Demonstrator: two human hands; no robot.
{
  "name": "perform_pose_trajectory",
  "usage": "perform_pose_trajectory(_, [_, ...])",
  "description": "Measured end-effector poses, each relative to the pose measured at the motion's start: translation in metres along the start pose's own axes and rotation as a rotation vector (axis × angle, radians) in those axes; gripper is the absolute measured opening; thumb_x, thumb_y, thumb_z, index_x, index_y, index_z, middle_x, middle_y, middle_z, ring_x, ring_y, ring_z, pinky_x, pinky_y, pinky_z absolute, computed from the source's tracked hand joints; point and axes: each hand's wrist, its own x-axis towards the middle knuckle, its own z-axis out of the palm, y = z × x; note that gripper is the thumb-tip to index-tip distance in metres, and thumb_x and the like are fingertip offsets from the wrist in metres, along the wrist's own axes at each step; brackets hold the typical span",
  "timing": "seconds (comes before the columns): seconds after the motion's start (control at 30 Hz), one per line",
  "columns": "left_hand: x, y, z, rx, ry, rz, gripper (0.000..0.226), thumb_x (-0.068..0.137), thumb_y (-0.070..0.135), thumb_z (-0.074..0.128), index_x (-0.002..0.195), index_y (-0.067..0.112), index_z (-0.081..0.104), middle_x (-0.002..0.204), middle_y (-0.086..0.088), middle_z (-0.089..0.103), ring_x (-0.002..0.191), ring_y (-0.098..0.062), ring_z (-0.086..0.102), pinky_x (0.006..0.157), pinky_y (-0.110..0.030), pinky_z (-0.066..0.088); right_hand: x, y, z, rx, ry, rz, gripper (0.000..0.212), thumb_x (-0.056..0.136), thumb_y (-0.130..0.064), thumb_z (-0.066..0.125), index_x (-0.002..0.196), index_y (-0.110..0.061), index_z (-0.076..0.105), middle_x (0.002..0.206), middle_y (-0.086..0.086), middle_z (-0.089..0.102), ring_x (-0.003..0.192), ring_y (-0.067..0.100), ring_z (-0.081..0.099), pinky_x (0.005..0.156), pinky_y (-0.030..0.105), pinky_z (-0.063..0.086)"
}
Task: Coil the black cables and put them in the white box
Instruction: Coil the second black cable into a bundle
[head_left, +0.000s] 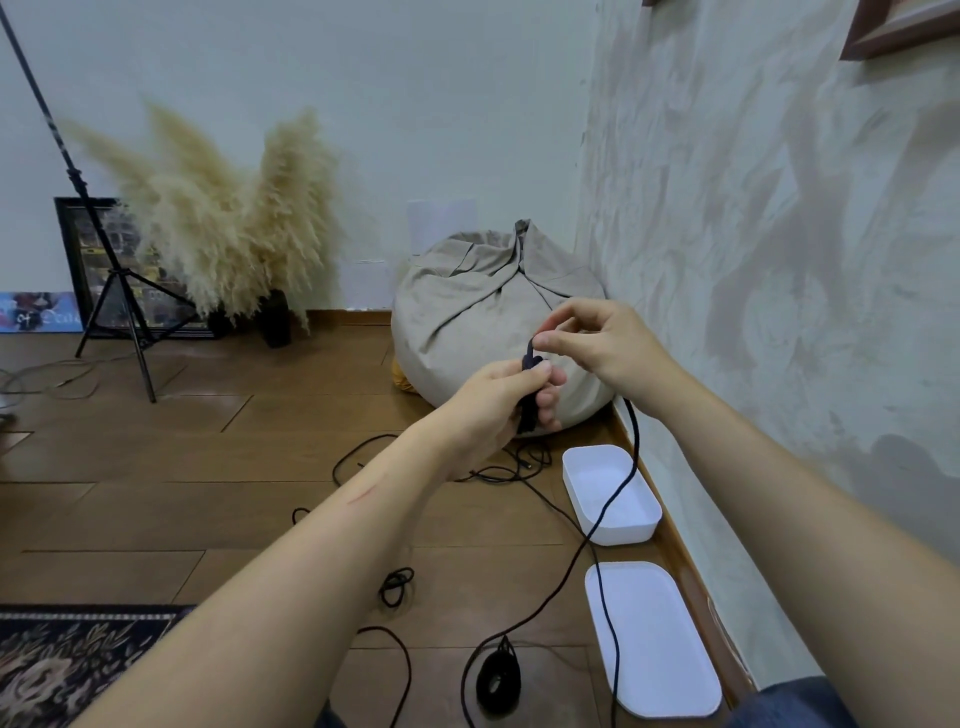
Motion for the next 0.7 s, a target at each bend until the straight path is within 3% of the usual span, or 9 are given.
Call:
perform_pose_trajectory(0.1, [-0.002, 0.007, -0.001, -0.069, 0.003, 0.034, 0.022, 0.111, 0.019, 0.037, 0.101, 0.009, 0.054, 0.068, 0.005, 0.047, 0.066, -0.012, 0.048, 0.071, -0.026, 0.052, -0.002, 0.004, 0.003, 0.04, -0.03, 0.022, 0.009, 0.093, -0.015, 0.07, 0.1, -0.013, 0.074, 0.074, -0.002, 0.063, 0.059, -0.001, 0.051, 0.059, 0.015, 0.041])
perform_pose_trajectory(0.23, [-0.001, 0.024, -0.002, -0.286, 0.05, 0.129, 0.024, 0.111, 0.018, 0.035, 0.097, 0.009, 0.051, 0.065, 0.004, 0.047, 0.062, -0.011, 0.049, 0.068, -0.025, 0.052, -0.007, 0.015, 0.016, 0.144, -0.146, 0.102, 0.025, 0.105, -0.019, 0.051, 0.124, -0.023, 0.068, 0.082, -0.004, 0.063, 0.071, 0.016, 0.051, 0.066, 0.027, 0.045])
perform_pose_trajectory(0.37, [0.007, 0.025, -0.006, -0.365, 0.222, 0.196, 0.021, 0.111, 0.017, 0.037, 0.097, 0.009, 0.05, 0.069, 0.003, 0.051, 0.066, -0.012, 0.052, 0.071, -0.025, 0.048, -0.015, 0.013, 0.048, 0.006, -0.302, 0.103, 0.026, 0.109, -0.015, 0.037, 0.102, -0.03, 0.058, 0.079, 0.003, 0.065, 0.065, 0.025, 0.053, 0.061, 0.03, 0.044])
perform_pose_trajectory(0.43, [0.013, 0.02, -0.016, -0.386, 0.355, 0.243, 0.02, 0.11, 0.014, 0.04, 0.096, 0.007, 0.053, 0.07, 0.001, 0.055, 0.067, -0.012, 0.053, 0.071, -0.024, 0.052, -0.018, 0.01, 0.062, -0.105, -0.446, 0.124, 0.016, 0.11, -0.021, 0.037, 0.114, -0.027, 0.052, 0.082, 0.006, 0.069, 0.057, 0.02, 0.056, 0.058, 0.023, 0.045])
perform_pose_trajectory(0.57, [0.016, 0.002, -0.035, -0.048, 0.587, 0.283, 0.019, 0.109, 0.015, 0.045, 0.097, 0.007, 0.057, 0.073, 0.002, 0.06, 0.066, -0.007, 0.06, 0.075, -0.022, 0.051, -0.016, -0.004, 0.068, -0.297, -0.571, 0.14, 0.014, 0.105, -0.022, 0.05, 0.104, -0.011, 0.058, 0.085, 0.007, 0.072, 0.053, 0.012, 0.055, 0.053, 0.02, 0.042])
perform_pose_trajectory(0.7, [0.011, -0.014, -0.047, 0.41, 0.787, 0.236, 0.022, 0.108, 0.023, 0.044, 0.094, 0.011, 0.056, 0.08, 0.005, 0.062, 0.072, -0.003, 0.061, 0.07, -0.014, 0.044, -0.014, -0.014, 0.051, -0.408, -0.68, 0.214, 0.023, 0.101, -0.021, 0.056, 0.094, -0.001, 0.063, 0.067, -0.005, 0.071, 0.052, 0.013, 0.053, 0.056, 0.024, 0.044])
